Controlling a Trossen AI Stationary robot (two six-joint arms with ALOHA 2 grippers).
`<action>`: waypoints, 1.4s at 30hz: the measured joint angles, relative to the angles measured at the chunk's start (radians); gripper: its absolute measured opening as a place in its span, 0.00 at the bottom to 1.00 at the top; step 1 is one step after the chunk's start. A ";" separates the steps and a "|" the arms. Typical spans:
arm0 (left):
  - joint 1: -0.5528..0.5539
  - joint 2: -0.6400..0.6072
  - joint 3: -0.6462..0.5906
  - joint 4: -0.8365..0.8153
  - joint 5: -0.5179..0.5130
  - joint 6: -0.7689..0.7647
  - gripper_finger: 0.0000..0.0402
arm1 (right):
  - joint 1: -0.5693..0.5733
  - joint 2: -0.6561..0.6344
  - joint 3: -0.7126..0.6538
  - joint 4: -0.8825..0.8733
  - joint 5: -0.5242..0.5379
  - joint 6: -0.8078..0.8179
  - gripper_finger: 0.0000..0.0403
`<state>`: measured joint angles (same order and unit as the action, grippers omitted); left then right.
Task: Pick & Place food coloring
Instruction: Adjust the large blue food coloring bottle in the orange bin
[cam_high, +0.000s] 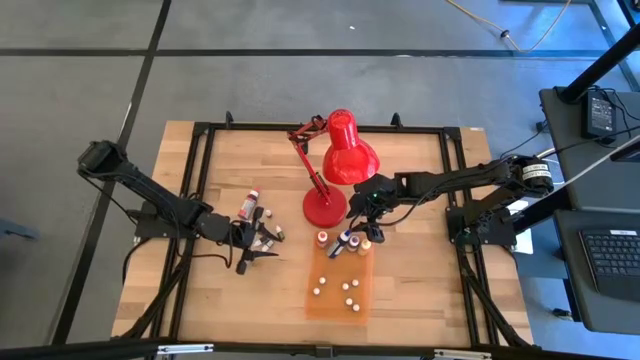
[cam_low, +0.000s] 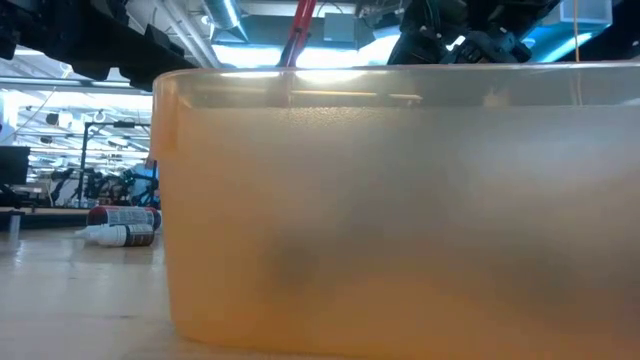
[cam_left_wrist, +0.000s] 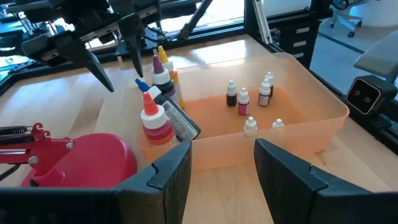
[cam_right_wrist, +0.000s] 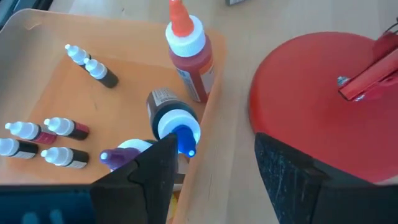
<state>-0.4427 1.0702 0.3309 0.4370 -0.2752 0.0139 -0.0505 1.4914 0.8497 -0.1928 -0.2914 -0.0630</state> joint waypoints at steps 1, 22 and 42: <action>0.000 0.000 0.000 0.000 0.000 0.000 0.42 | 0.000 0.000 0.000 0.000 0.000 -0.002 0.54; 0.000 0.000 0.000 -0.019 0.000 -0.001 0.42 | 0.002 0.069 0.001 0.011 -0.059 -0.016 0.54; 0.000 0.000 0.000 -0.029 0.000 0.000 0.42 | 0.002 0.069 0.001 0.039 -0.096 -0.028 0.41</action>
<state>-0.4429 1.0702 0.3309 0.4078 -0.2754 0.0135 -0.0490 1.5600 0.8505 -0.1535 -0.3878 -0.0910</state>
